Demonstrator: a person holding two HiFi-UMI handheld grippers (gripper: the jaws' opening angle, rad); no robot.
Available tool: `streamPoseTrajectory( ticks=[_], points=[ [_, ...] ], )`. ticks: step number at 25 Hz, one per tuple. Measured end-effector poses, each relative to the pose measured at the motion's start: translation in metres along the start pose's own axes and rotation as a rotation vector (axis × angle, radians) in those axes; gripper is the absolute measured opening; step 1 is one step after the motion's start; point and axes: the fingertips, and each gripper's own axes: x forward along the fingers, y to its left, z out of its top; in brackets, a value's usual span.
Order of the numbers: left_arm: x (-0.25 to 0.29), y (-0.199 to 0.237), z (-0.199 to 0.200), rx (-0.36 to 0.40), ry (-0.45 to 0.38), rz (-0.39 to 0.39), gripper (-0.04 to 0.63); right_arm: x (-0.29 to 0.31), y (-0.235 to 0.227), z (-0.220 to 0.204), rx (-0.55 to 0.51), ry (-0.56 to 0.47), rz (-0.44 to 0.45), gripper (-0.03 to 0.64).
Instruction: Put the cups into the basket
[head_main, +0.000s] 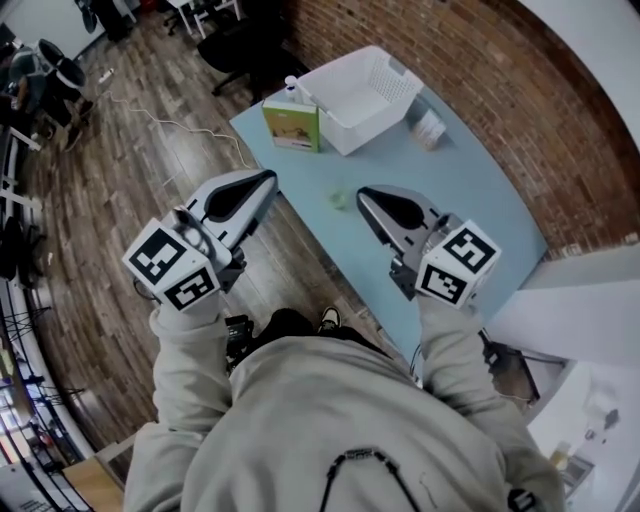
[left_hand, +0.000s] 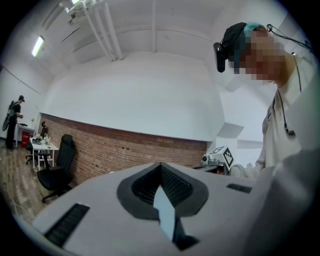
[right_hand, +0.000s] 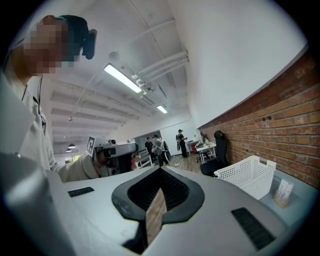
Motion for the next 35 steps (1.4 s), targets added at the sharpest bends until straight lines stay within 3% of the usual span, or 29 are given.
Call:
streamPoseTrajectory(
  ticks=[9,17,22,28,35],
  points=[
    [0.033,0.057,-0.012,-0.028,0.000,-0.032,-0.003,0.038,-0.048,-0.006,0.008,0.035,-0.025,0.011],
    [0.078,0.138,0.014,-0.012,-0.024,-0.094,-0.003,0.108,-0.094,0.029,-0.034,0.050,-0.029,0.011],
    [0.100,0.189,0.015,-0.019,0.004,-0.154,-0.003,0.161,-0.130,0.045,-0.032,0.054,-0.064,0.011],
    [0.138,0.251,-0.013,-0.056,0.071,-0.245,-0.003,0.196,-0.176,0.058,-0.031,0.081,-0.169,0.011],
    [0.182,0.274,-0.023,-0.097,0.079,-0.399,-0.003,0.193,-0.224,0.044,0.026,0.117,-0.314,0.011]
  ],
)
